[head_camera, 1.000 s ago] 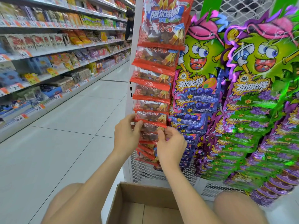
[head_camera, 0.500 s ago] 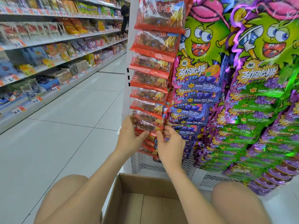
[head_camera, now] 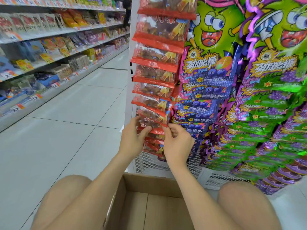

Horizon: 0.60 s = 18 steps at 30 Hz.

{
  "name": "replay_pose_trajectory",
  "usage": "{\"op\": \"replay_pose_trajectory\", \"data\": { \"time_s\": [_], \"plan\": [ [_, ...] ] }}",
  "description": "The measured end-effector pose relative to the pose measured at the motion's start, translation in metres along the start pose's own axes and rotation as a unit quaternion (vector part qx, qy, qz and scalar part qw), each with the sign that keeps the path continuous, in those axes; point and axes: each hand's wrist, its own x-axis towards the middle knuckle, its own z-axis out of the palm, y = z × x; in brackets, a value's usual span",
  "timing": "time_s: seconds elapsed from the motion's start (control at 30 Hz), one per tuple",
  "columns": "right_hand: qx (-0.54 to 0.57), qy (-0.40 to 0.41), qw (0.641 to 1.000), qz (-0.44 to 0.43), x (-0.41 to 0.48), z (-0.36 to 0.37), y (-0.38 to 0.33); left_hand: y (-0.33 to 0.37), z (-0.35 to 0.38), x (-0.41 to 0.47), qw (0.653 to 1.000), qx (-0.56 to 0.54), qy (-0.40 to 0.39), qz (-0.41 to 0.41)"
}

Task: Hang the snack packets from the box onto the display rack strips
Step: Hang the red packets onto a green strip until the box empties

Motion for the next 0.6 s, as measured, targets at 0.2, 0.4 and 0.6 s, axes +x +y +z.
{"op": "replay_pose_trajectory", "data": {
  "time_s": [0.2, 0.4, 0.6],
  "plan": [
    [-0.016, -0.019, 1.0, -0.003, -0.004, 0.004, 0.011, -0.004, 0.001, -0.001, 0.999, -0.012, 0.02, -0.024],
    [-0.013, -0.041, 0.999, -0.01, -0.003, 0.01, 0.014, -0.005, 0.004, 0.0, 0.999, -0.004, 0.034, -0.021],
    [-0.019, -0.012, 0.999, 0.033, -0.023, 0.006, 0.033, -0.007, 0.01, -0.009, 0.998, 0.002, 0.027, -0.048]
  ]
}}
